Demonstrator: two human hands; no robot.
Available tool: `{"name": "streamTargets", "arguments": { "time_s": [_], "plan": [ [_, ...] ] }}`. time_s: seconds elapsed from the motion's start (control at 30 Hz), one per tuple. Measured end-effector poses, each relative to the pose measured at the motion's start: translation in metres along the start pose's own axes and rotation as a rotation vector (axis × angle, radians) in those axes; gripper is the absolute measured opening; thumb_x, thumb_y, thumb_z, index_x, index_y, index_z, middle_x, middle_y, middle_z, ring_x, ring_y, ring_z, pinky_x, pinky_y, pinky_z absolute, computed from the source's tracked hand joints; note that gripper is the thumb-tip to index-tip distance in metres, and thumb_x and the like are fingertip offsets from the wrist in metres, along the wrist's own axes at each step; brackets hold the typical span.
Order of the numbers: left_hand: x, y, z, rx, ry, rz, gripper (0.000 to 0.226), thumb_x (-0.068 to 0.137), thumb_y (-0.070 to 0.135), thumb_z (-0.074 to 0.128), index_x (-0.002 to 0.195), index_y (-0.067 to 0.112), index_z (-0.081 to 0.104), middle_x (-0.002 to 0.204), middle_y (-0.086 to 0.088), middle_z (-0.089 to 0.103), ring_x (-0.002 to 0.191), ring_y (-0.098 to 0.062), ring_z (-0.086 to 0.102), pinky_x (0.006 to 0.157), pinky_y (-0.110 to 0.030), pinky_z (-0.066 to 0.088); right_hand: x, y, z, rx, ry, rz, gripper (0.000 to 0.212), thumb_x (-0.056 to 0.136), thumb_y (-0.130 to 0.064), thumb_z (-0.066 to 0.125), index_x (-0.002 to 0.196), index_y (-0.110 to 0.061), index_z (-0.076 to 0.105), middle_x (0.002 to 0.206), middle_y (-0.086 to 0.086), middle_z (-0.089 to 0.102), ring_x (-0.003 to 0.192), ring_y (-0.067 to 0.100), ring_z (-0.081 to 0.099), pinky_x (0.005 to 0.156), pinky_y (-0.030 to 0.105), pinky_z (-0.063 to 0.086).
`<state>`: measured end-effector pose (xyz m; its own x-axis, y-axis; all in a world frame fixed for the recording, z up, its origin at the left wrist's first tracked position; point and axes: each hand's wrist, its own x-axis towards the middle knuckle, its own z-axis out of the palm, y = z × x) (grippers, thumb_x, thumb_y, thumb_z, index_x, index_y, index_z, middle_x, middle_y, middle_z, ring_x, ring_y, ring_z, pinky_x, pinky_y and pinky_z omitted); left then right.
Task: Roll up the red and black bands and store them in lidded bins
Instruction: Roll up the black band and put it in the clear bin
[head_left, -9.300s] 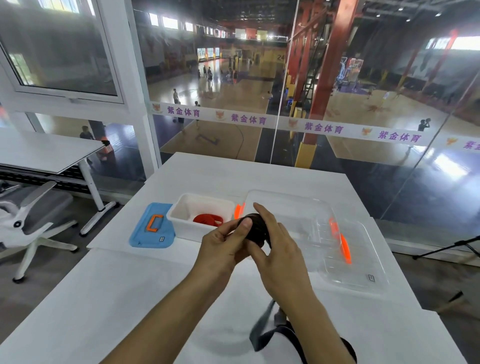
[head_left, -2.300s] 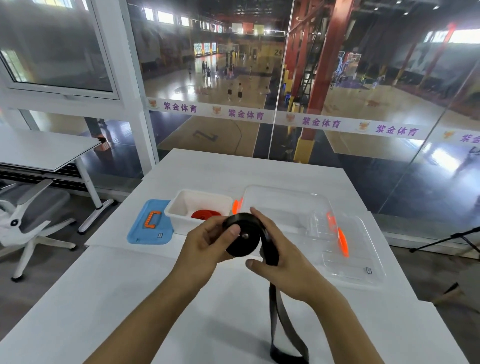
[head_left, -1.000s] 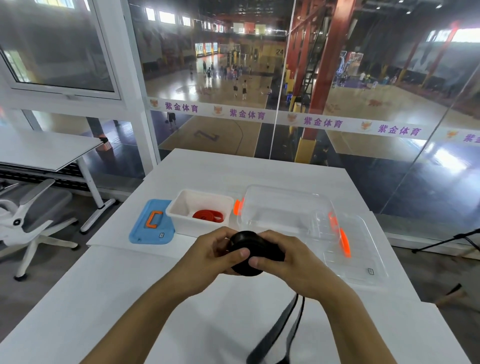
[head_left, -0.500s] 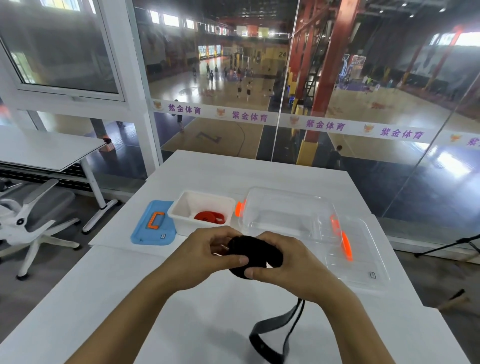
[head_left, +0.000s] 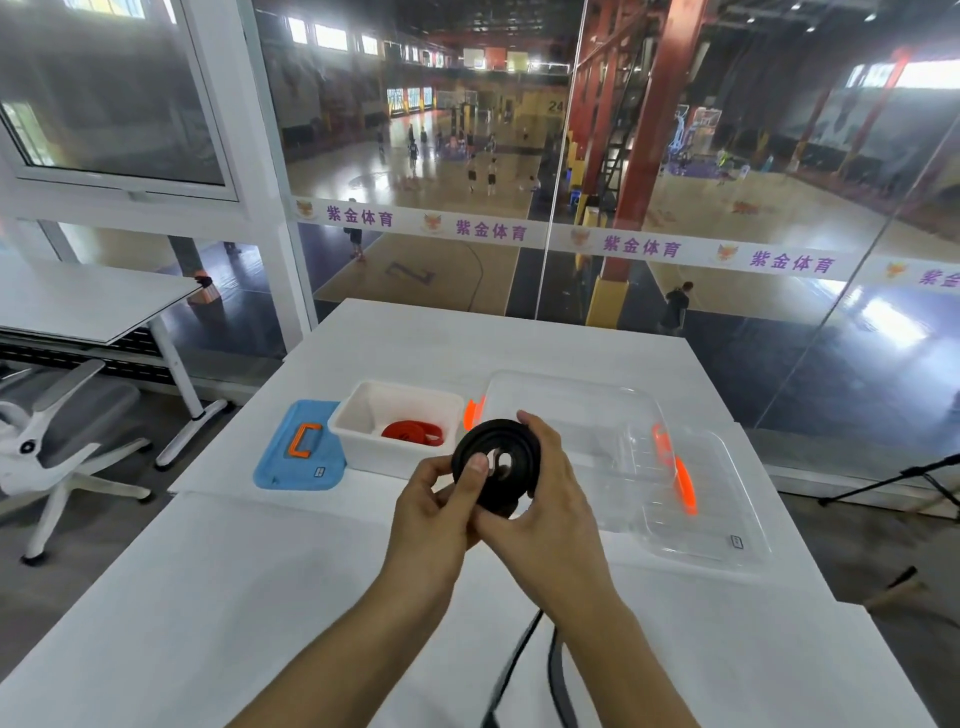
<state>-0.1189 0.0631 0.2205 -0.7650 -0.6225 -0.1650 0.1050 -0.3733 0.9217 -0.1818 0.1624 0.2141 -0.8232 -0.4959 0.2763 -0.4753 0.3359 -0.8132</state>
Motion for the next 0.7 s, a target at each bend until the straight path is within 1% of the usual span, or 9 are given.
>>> {"name": "streamTargets", "arguments": {
  "time_s": [0.07, 0.13, 0.27, 0.33, 0.43, 0.5, 0.57, 0.63, 0.7],
  "plan": [
    [0.0, -0.003, -0.001, 0.004, -0.008, -0.024, 0.033, 0.096, 0.03, 0.064, 0.116, 0.005, 0.059, 0.096, -0.017, 0.079, 0.087, -0.026, 0.079, 0.079, -0.031, 0.06, 0.0, -0.002, 0.002, -0.025, 0.012, 0.026, 0.079, 0.078, -0.052, 0.075, 0.142, -0.054, 0.028, 0.131, -0.025, 0.053, 0.11, 0.006, 0.061, 0.087, 0.025, 0.05],
    [0.002, -0.006, -0.004, 0.023, -0.022, -0.05, 0.035, 0.097, 0.031, 0.063, 0.117, 0.004, 0.06, 0.098, -0.017, 0.079, 0.09, -0.027, 0.078, 0.082, -0.032, 0.06, 0.0, -0.001, 0.0, -0.045, -0.013, 0.031, 0.076, 0.078, -0.051, 0.075, 0.139, -0.054, 0.03, 0.126, -0.024, 0.056, 0.106, 0.007, 0.062, 0.087, 0.029, 0.053],
    [0.005, -0.006, -0.017, 0.051, -0.085, -0.117, 0.037, 0.096, 0.031, 0.064, 0.114, -0.001, 0.064, 0.102, -0.022, 0.077, 0.094, -0.03, 0.077, 0.086, -0.036, 0.06, 0.006, 0.004, -0.01, -0.119, -0.136, -0.011, 0.078, 0.074, -0.053, 0.076, 0.139, -0.052, 0.035, 0.127, -0.025, 0.058, 0.109, 0.003, 0.063, 0.092, 0.03, 0.055],
    [0.01, 0.001, -0.032, 0.105, -0.166, -0.114, 0.044, 0.087, 0.032, 0.067, 0.113, -0.004, 0.067, 0.108, -0.027, 0.074, 0.096, -0.033, 0.075, 0.086, -0.038, 0.06, 0.008, 0.004, -0.019, -0.111, -0.198, -0.038, 0.08, 0.072, -0.053, 0.082, 0.137, -0.055, 0.037, 0.124, -0.023, 0.059, 0.112, 0.002, 0.06, 0.095, 0.029, 0.053],
    [0.016, 0.022, -0.05, 0.221, -0.352, -0.096, 0.042, 0.085, 0.028, 0.066, 0.119, 0.004, 0.069, 0.115, -0.02, 0.075, 0.107, -0.035, 0.072, 0.091, -0.044, 0.06, 0.011, 0.004, -0.032, -0.18, -0.382, -0.1, 0.095, 0.068, -0.048, 0.089, 0.142, -0.063, 0.032, 0.118, -0.02, 0.056, 0.112, 0.003, 0.058, 0.1, 0.029, 0.051],
    [0.019, 0.035, -0.054, 0.353, -0.466, -0.071, 0.038, 0.087, 0.025, 0.067, 0.122, 0.011, 0.07, 0.116, -0.012, 0.076, 0.11, -0.028, 0.072, 0.092, -0.041, 0.059, 0.011, 0.001, -0.035, -0.213, -0.483, -0.124, 0.1, 0.068, -0.042, 0.091, 0.143, -0.067, 0.029, 0.113, -0.017, 0.054, 0.11, 0.004, 0.057, 0.099, 0.03, 0.051],
    [0.019, 0.044, -0.052, 0.487, -0.534, -0.048, 0.031, 0.089, 0.02, 0.069, 0.12, 0.016, 0.071, 0.115, -0.005, 0.077, 0.109, -0.019, 0.073, 0.088, -0.033, 0.06, 0.01, -0.003, -0.034, -0.239, -0.534, -0.137, 0.101, 0.07, -0.039, 0.09, 0.144, -0.07, 0.027, 0.11, -0.013, 0.052, 0.107, 0.006, 0.056, 0.095, 0.03, 0.052],
    [0.019, 0.048, -0.048, 0.602, -0.545, -0.016, 0.024, 0.092, 0.016, 0.07, 0.115, 0.022, 0.074, 0.11, 0.002, 0.079, 0.107, -0.012, 0.073, 0.083, -0.025, 0.06, 0.009, -0.006, -0.034, -0.27, -0.563, -0.137, 0.104, 0.072, -0.039, 0.089, 0.146, -0.07, 0.022, 0.11, -0.013, 0.05, 0.106, 0.007, 0.055, 0.095, 0.031, 0.052],
    [0.02, 0.048, -0.047, 0.644, -0.542, 0.017, 0.023, 0.093, 0.015, 0.07, 0.114, 0.021, 0.074, 0.109, 0.004, 0.079, 0.107, -0.011, 0.073, 0.084, -0.024, 0.06, 0.008, -0.007, -0.034, -0.293, -0.568, -0.121, 0.108, 0.072, -0.043, 0.088, 0.148, -0.07, 0.016, 0.114, -0.014, 0.049, 0.109, 0.008, 0.055, 0.097, 0.033, 0.052]
  ]
}}
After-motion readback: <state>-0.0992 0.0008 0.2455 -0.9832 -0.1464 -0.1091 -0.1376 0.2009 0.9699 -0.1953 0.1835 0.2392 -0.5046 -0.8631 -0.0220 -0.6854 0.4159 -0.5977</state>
